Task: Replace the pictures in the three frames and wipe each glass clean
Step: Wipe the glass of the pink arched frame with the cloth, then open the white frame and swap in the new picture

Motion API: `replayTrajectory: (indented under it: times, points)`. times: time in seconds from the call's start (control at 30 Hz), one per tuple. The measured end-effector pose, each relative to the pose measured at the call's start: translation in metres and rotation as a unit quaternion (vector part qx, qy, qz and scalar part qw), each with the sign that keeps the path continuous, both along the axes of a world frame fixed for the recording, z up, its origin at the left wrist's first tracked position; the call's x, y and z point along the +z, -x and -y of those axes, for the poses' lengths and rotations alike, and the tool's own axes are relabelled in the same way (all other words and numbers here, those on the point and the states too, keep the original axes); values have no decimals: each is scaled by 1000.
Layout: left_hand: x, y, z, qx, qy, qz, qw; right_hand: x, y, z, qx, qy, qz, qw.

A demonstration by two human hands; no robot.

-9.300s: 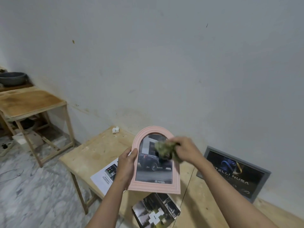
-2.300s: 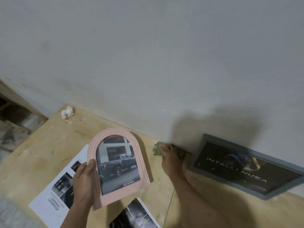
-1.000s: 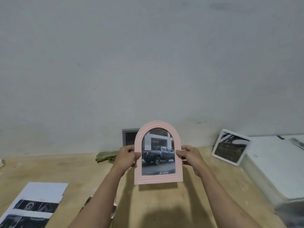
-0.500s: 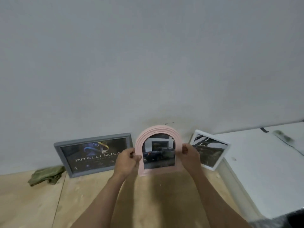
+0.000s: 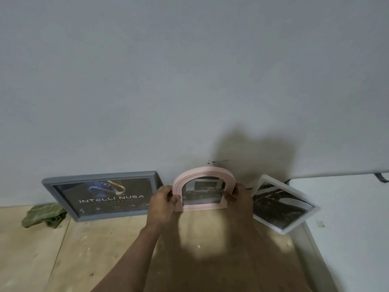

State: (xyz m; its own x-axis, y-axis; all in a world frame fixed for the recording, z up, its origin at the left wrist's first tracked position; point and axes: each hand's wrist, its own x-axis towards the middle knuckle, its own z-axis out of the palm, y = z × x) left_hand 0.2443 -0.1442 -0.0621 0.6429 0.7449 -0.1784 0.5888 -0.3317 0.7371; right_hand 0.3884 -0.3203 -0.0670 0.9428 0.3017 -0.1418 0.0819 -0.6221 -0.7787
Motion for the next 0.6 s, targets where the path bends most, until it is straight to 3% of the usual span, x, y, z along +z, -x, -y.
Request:
replayTrajectory:
  times: [0.43, 0.6]
  points:
    - [-16, -15, -7, 36, 36, 23, 998, -11, -12, -12, -6, -29, -17, 999]
    - [-13, -8, 2, 23, 5, -22, 999, -13, -4, -6, -7, -60, -26, 998]
